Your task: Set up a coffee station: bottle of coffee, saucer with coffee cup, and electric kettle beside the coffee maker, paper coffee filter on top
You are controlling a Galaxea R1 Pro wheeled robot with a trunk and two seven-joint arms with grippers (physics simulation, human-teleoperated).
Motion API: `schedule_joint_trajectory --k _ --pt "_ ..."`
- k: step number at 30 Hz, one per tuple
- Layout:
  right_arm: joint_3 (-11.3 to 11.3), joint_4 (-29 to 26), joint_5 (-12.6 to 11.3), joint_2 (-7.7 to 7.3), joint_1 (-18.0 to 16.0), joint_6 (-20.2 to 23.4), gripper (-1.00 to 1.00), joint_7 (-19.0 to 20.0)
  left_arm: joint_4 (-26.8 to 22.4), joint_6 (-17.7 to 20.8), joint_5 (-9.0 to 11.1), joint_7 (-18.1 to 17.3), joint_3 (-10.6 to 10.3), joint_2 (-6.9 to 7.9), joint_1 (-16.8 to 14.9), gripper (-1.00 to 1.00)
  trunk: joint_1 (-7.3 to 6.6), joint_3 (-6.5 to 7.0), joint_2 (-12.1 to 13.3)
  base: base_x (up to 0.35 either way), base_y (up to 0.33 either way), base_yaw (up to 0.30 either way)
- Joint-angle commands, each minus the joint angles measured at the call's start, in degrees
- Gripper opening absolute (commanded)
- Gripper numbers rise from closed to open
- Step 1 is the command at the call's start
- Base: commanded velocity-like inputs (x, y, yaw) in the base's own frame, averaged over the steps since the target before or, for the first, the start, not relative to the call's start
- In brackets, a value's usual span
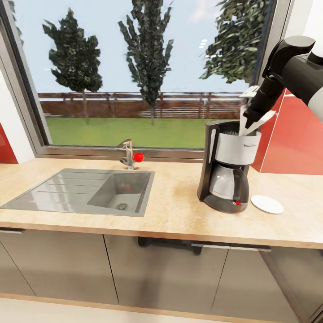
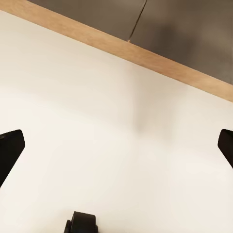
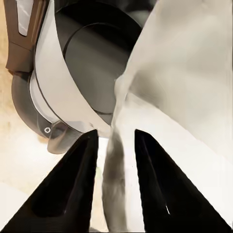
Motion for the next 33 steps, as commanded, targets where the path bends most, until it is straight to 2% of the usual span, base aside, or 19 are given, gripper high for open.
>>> schedule_joint_trajectory --k 1,26,33 --pt "0.1 -0.2 0.5 -0.05 0.0 0.6 1.0 0.6 0.0 -0.1 0.0 -0.3 0.2 -0.02 0.0 1.0 0.0 -0.05 0.0 0.0 0.0 0.0" --pt "0.1 -0.1 0.5 -0.06 0.0 0.6 1.0 0.6 0.0 -0.1 0.0 -0.3 0.2 -0.02 0.0 1.0 0.0 -0.05 0.0 0.0 0.0 0.0" --pt "0.0 -0.1 0.5 -0.06 0.0 0.6 1.0 0.6 0.0 -0.1 0.0 -0.3 0.1 -0.02 0.0 1.0 -1.54 1.21 2.8 0.0 0.0 0.0"
